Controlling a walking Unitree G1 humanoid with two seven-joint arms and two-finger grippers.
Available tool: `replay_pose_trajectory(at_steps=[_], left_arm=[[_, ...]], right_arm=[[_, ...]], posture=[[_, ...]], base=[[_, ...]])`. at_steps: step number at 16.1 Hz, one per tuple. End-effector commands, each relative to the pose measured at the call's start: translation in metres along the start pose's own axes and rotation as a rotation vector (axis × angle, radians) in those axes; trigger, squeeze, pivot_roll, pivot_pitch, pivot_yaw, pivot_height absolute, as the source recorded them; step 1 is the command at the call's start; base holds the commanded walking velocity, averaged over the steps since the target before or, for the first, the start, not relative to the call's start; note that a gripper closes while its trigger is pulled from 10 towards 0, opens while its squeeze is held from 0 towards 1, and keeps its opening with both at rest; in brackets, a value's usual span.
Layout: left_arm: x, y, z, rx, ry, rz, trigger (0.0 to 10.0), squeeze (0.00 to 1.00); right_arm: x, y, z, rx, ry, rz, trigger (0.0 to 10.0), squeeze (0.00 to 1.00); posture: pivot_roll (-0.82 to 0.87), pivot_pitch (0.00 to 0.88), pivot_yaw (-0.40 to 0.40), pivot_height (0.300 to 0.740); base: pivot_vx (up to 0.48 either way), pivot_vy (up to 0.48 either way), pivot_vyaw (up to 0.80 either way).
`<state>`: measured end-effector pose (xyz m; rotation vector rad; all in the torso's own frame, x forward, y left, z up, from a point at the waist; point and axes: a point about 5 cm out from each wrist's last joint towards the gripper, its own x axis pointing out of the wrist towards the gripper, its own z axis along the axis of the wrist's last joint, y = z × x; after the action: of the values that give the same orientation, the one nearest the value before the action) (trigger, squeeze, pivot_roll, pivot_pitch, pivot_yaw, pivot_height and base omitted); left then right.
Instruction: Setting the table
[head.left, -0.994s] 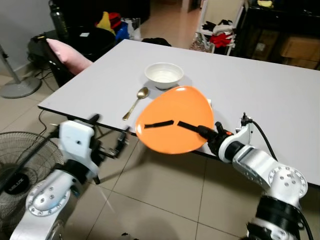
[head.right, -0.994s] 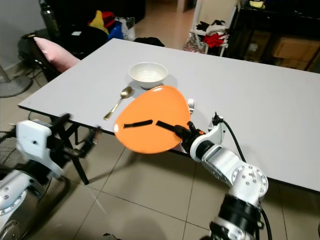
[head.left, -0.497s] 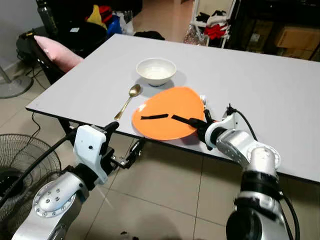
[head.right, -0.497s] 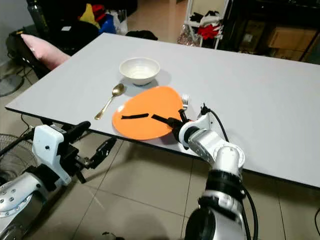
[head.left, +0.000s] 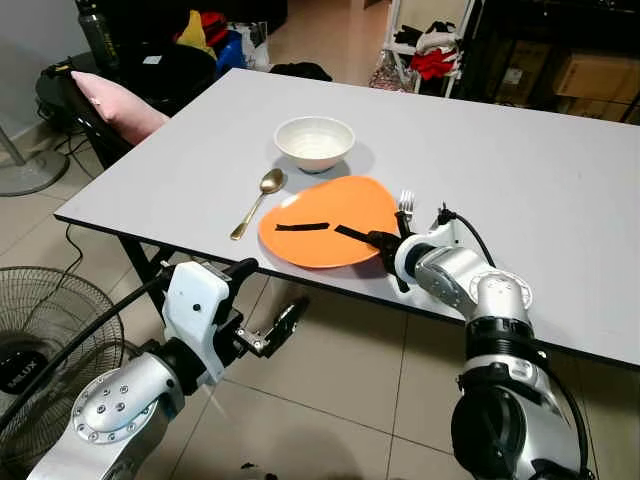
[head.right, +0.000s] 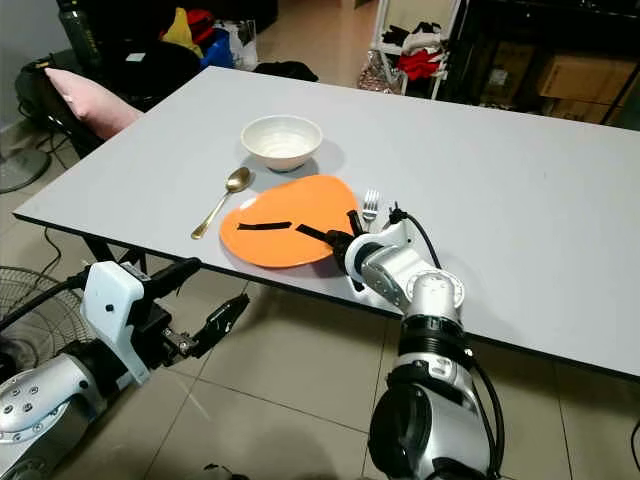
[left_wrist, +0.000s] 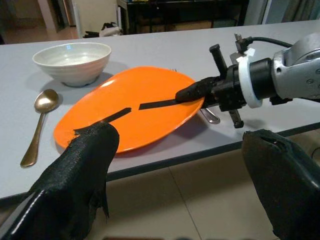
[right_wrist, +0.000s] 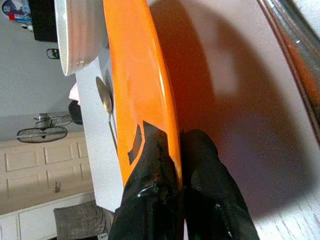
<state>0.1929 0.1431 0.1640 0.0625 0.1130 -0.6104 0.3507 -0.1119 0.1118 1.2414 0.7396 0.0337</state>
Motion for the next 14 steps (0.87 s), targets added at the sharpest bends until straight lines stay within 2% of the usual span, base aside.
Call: replay_pose_trajectory(at_steps=[1,3,5,6,10,14], left_arm=[[0.000,0.000,0.002,0.010,0.005,0.004,10.0,0.00],[-0.001,0.001,0.002,0.014,0.006,0.010,10.0,0.00],[0.000,0.002,0.003,0.016,0.005,0.018,10.0,0.00],[0.000,0.002,0.003,0.016,0.005,0.020,10.0,0.00],[-0.001,0.002,0.003,0.013,0.004,0.027,10.0,0.00],[-0.001,0.001,0.003,0.008,0.004,0.027,10.0,0.00]], right_arm=[[0.003,0.010,0.002,0.008,-0.013,0.028,10.0,0.00],[0.009,0.013,0.001,0.023,-0.018,0.024,10.0,0.00],[0.015,0.019,-0.001,0.028,-0.025,0.031,10.0,0.87],[0.016,0.021,-0.001,0.028,-0.028,0.032,10.0,1.00],[0.020,0.027,0.001,-0.017,-0.049,0.028,10.0,1.00],[0.016,0.016,0.009,-0.148,-0.042,-0.049,10.0,1.00]], posture=[[-0.05,0.000,0.032,0.740],[-0.05,0.000,0.032,0.740],[-0.05,0.000,0.032,0.740],[-0.05,0.000,0.032,0.740],[-0.04,0.000,0.026,0.740],[-0.04,0.000,0.024,0.740]], base=[[0.000,0.000,0.00],[0.000,0.000,0.00],[0.000,0.000,0.00],[0.000,0.000,0.00],[0.000,0.000,0.00],[0.000,0.000,0.00]])
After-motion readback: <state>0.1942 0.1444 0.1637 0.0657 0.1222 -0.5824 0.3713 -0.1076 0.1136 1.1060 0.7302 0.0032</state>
